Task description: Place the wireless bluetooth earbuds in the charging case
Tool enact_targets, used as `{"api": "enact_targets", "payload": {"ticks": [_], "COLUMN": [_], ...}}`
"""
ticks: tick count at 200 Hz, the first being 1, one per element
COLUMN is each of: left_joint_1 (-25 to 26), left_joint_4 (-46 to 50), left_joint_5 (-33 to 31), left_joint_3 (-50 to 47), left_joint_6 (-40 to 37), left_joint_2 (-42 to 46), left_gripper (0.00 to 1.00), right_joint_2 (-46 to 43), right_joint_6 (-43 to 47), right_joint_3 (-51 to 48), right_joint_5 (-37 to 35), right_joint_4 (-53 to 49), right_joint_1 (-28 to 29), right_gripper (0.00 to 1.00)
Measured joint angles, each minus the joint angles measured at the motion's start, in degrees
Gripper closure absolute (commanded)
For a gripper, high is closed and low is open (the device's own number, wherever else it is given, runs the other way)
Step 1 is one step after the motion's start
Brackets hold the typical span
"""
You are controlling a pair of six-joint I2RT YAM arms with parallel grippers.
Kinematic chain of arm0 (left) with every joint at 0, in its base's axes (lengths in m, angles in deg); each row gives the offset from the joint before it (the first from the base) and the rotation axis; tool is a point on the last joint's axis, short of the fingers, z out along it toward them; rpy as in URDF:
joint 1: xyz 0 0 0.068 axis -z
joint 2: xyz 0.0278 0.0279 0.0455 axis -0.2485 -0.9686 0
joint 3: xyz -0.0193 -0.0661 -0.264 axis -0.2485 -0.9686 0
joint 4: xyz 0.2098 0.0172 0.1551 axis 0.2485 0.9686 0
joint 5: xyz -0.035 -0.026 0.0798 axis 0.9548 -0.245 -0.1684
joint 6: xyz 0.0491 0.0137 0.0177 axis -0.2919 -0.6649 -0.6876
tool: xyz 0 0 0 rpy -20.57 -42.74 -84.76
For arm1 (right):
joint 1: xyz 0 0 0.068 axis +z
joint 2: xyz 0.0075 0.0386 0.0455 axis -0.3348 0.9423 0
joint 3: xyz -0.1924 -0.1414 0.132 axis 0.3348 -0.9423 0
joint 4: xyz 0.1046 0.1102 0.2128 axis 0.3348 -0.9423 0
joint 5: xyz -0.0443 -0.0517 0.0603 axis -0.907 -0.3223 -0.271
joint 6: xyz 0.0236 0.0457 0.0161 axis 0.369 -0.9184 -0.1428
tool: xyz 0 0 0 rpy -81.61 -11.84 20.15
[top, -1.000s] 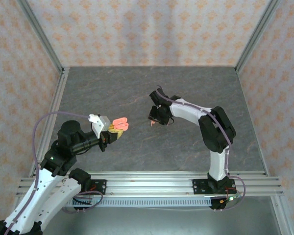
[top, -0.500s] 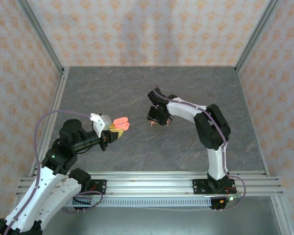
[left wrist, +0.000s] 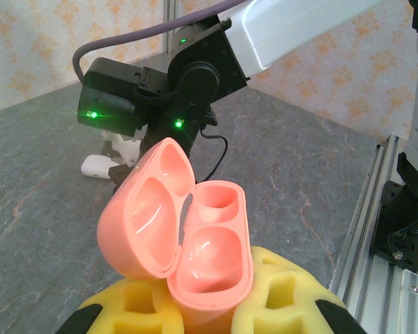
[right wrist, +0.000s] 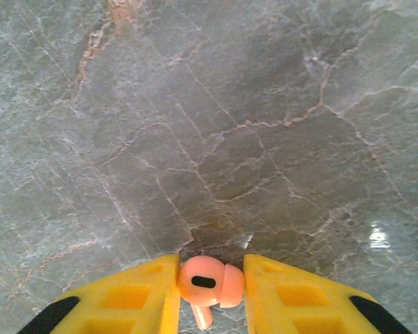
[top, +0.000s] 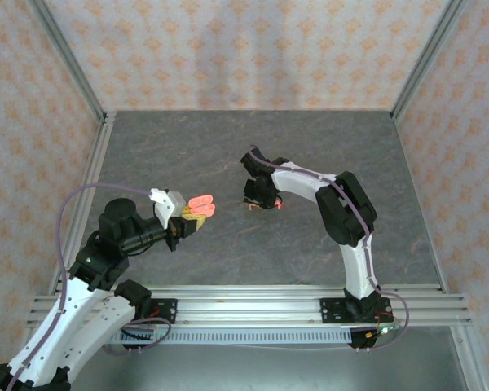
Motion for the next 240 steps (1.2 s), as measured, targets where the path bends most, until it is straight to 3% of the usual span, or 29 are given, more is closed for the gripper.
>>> {"api": "enact_targets", "payload": {"ticks": [41, 110, 240], "left_joint_1": [0.0, 0.0, 0.0], "left_joint_4": [0.0, -0.3, -0.5], "left_joint_5": [0.0, -0.2, -0.7], "left_joint_3": [0.0, -1.0, -1.0], "left_joint_6": [0.0, 0.0, 0.0], "left_joint_2": [0.0, 0.9, -0.3], "left_gripper": [1.00, 1.00, 1.00], "right_joint_2": [0.0, -1.3, -27.2], "right_joint_6": [1.0, 2.3, 9.7], "right_joint_3": [0.7, 0.9, 0.6], "right_joint_5": [-0.5, -3.5, -22.5], "right_joint_4": [-1.1, -2.9, -3.8], "right_joint_1": [0.0, 0.5, 5.7], "right_gripper": [0.81, 0.83, 0.86]}}
